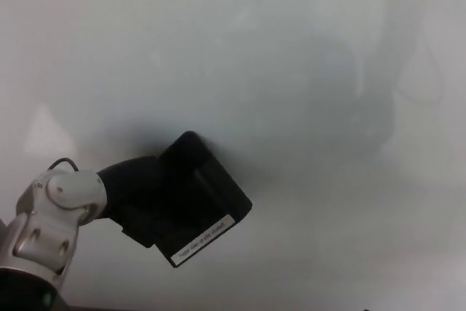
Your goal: A magnetic marker holder is on the left hand side of the white board, the robot put the index and middle finger into the opening of the container and pull off the magnetic holder and hand it to a human on the left hand side.
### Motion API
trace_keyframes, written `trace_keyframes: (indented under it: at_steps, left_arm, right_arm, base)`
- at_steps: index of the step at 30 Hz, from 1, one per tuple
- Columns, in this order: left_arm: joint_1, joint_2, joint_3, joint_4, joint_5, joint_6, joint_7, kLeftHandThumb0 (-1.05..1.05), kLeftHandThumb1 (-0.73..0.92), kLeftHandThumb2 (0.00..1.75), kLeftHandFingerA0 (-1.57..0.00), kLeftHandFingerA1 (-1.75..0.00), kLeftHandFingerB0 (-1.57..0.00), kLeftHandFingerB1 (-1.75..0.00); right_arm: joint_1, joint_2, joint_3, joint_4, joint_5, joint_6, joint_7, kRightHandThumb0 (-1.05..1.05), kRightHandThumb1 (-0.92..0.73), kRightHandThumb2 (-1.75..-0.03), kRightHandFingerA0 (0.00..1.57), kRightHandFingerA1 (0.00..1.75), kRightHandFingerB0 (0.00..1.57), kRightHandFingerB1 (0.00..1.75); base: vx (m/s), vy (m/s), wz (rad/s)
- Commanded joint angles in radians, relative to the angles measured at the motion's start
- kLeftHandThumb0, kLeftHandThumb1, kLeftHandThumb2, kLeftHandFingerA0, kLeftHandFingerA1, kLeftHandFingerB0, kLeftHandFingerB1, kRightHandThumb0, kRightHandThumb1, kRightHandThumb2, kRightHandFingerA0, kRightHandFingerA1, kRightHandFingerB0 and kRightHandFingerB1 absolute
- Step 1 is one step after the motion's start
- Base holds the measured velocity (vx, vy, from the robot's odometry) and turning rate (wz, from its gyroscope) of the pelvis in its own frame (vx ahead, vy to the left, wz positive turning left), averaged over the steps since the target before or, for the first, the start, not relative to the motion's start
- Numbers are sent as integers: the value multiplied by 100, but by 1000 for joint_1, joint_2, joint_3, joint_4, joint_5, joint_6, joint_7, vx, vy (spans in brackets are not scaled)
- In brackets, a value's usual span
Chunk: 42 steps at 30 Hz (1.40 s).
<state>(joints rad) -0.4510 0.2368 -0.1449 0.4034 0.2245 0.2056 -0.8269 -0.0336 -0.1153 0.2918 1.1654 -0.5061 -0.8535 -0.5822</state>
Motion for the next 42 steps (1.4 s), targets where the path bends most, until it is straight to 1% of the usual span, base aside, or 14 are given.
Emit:
trace_keyframes:
  at_steps: [1, 4, 5, 8, 9, 12, 14, 20, 24, 25, 29, 31, 40, 42]
  left_arm:
    - [77, -127, 224, -21, -389, 310, -85, -19, 52, 94, -124, -133, -82, -106]
    - [131, -218, 303, -60, -490, 397, -64, -19, 71, 66, -99, -160, -74, -131]
    - [157, -258, 342, -63, -562, 443, -84, -19, 70, 65, -94, -160, -84, -104]
    - [242, -351, 417, -120, -711, 557, -113, -25, 67, 60, -100, -149, -86, -96]
    - [312, -392, 440, -197, -784, 608, -111, -31, 65, 59, -101, -143, -88, -77]
    - [363, -416, 456, -250, -829, 644, -128, -32, 64, 59, -100, -144, -89, -75]
    - [450, -431, 477, -322, -892, 686, -139, -35, 55, 56, -105, -142, -92, -55]
    - [585, -400, 488, -433, -1016, 706, -282, -40, 70, 64, -101, -145, -84, -78]
    - [639, -370, 533, -473, -1113, 685, -377, -39, 70, 62, -104, -123, -86, -63]
    - [639, -364, 548, -482, -1140, 695, -378, -36, 65, 60, -103, -114, -86, -63]
    - [633, -353, 639, -555, -1325, 727, -314, -38, 68, 60, -101, -112, -82, -72]
    - [601, -313, 699, -593, -1439, 700, -291, -42, 70, 61, -93, -93, -73, -61]
    - [558, -270, 838, -674, -1704, 576, -104, -46, 75, 62, -92, -107, -71, -74]
    - [548, -256, 864, -661, -1746, 571, -100, -45, 73, 63, -88, -136, -64, -62]
  right_arm:
    - [-5, -23, 6, -1, -15, 6, -33, -46, -68, -61, 89, 57, 73, 51]
    - [-7, -16, 14, 3, -20, 10, -38, -45, -54, -93, 87, 75, 66, 66]
    - [-5, -14, 17, 4, -22, 10, -38, -46, -54, -92, 87, 74, 67, 66]
    - [2, -13, 22, 1, -21, 4, -31, -46, -55, -92, 87, 74, 68, 66]
    - [5, -14, 21, -2, -18, -1, -26, -44, -66, -60, 91, 59, 73, 51]
    - [9, -14, 24, -4, -19, -5, -28, -43, -66, -60, 91, 59, 73, 51]
    - [19, -12, 28, -5, -21, -2, -27, -45, -55, -92, 87, 74, 68, 66]
    - [32, -8, 40, -8, -35, 6, -37, -46, -55, -93, 87, 74, 69, 66]
    - [33, -4, 54, -4, -47, 10, -47, -46, -55, -92, 87, 74, 69, 66]
    - [31, -5, 55, -2, -49, 9, -47, -43, -66, -60, 91, 60, 73, 50]
    - [18, -6, 63, 2, -58, 11, -59, -46, -55, -91, 87, 73, 70, 67]
    - [15, -1, 62, 6, -54, 27, -49, -42, -64, -59, 92, 60, 74, 50]
    - [0, 0, 75, 11, -63, 49, -53, -40, -64, -59, 91, 59, 75, 50]
    - [-5, -1, 77, 12, -66, 57, -57, -39, -63, -59, 91, 59, 75, 50]
  base:
    - [0, 0, 0]
    - [0, 0, 0]
    - [0, 0, 0]
    - [0, 0, 0]
    - [0, 0, 0]
    - [0, 0, 0]
    - [0, 0, 0]
    - [0, 0, 0]
    - [0, 0, 0]
    - [0, 0, 0]
    - [0, 0, 0]
    - [0, 0, 0]
    - [0, 0, 0]
    - [0, 0, 0]
